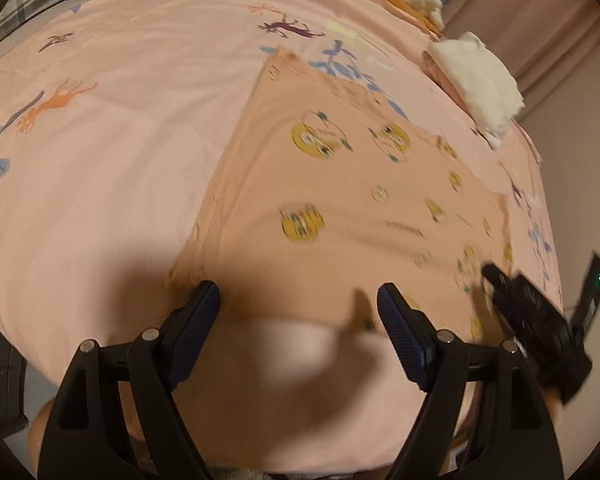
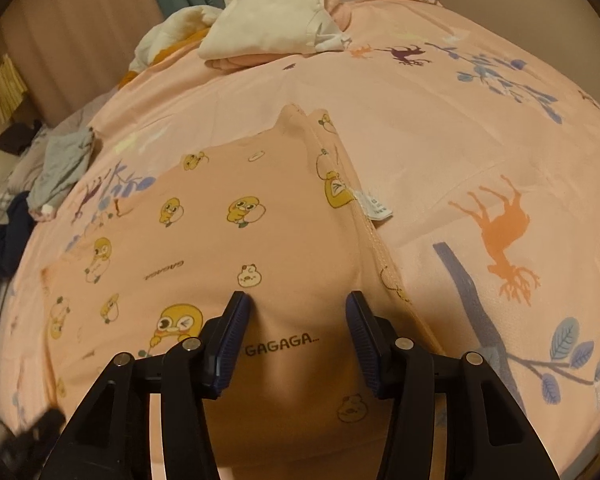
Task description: Fold small clothes
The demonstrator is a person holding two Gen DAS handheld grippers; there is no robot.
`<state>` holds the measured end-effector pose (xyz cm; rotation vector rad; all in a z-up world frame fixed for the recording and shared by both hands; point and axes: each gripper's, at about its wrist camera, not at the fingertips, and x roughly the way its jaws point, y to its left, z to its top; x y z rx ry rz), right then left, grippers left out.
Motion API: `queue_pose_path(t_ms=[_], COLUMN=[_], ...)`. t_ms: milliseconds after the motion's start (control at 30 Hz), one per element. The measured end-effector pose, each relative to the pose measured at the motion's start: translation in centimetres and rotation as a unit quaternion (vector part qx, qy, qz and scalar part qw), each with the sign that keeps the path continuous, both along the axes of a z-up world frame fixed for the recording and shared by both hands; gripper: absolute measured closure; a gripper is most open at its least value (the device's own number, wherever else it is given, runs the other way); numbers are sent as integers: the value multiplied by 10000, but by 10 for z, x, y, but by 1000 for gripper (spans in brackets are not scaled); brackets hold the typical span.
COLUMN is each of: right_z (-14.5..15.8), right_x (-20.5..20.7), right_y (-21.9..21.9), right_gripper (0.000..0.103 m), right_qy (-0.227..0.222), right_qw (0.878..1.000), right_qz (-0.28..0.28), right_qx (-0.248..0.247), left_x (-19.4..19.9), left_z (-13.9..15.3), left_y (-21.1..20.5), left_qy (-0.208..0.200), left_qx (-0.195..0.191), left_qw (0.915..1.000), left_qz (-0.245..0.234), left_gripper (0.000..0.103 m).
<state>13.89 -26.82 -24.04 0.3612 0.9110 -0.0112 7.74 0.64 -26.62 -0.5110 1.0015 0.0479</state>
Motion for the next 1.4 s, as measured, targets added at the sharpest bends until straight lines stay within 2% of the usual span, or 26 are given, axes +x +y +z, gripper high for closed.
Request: queue_pose_path(t_ms=[33, 100, 333, 467, 567, 700, 800, 833, 900, 933, 1000, 1067, 1133, 1200, 1267, 1333, 1400], right_z=[0, 0, 0, 0, 0, 0, 0, 0, 6, 10, 21, 26, 28, 22, 6, -8, -17], right_x=[0, 4, 7, 7, 7, 7, 6, 6, 1, -2, -3, -1, 4, 10, 17, 21, 21], right_y=[0, 3, 7, 5, 6, 10, 7, 6, 3, 2, 4, 8, 18, 29, 40, 47, 48], right_gripper=[51, 49, 45, 44, 43, 43, 43, 43, 49, 56, 62, 78, 82, 84, 87, 91, 95], right_qy=[0, 0, -22, -32, -46, -76, -123, -145, -335, -530, -838, -930, -949, -888, -566, -310, -274], right_qw=[10000, 9999, 9996, 9997, 9998, 9994, 9996, 9996, 9994, 9985, 9931, 9888, 9841, 9773, 9690, 9682, 9716], right_qz=[-30, -57, -24, 26, 4, 34, 57, 73, 76, 157, 713, 1003, 1322, 1710, 2019, 1999, 1813], right_qx=[-19, -92, -288, -233, -217, -333, -256, -217, -84, 29, 407, 602, 710, 884, 1309, 1474, 1498], left_x=[-3, -8, -11, -7, 1, 13, 24, 30, 41, 45, 55, 69, 79, 79, 76, 72, 74], left_z=[-1, -5, -6, -14, -22, -21, -19, -17, -12, -9, -7, -7, -5, -7, -6, -3, -1], left_y=[-1, 1, 7, 14, 24, 34, 40, 39, 35, 34, 30, 27, 23, 21, 19, 18, 19], left_qy=[58, 166, 170, 132, -203, -560, -678, -648, -641, -677, -730, -613, -510, -614, -742, -947, -1028], left_qx=[-107, -585, -1243, -2299, -2673, -2932, -2798, -2723, -2456, -2307, -1969, -1612, -1103, -810, -651, -669, -651], left_qw=[9999, 9981, 9920, 9729, 9634, 9541, 9557, 9576, 9644, 9675, 9734, 9794, 9867, 9900, 9903, 9888, 9886], left_qz=[-30, -110, -136, -191, -27, 238, 606, 683, 740, 789, 918, 1051, 1077, 978, 976, 939, 884], left_gripper=[19, 19, 19, 17, 17, 20, 29, 29, 29, 29, 32, 50, 78, 80, 81, 83, 84])
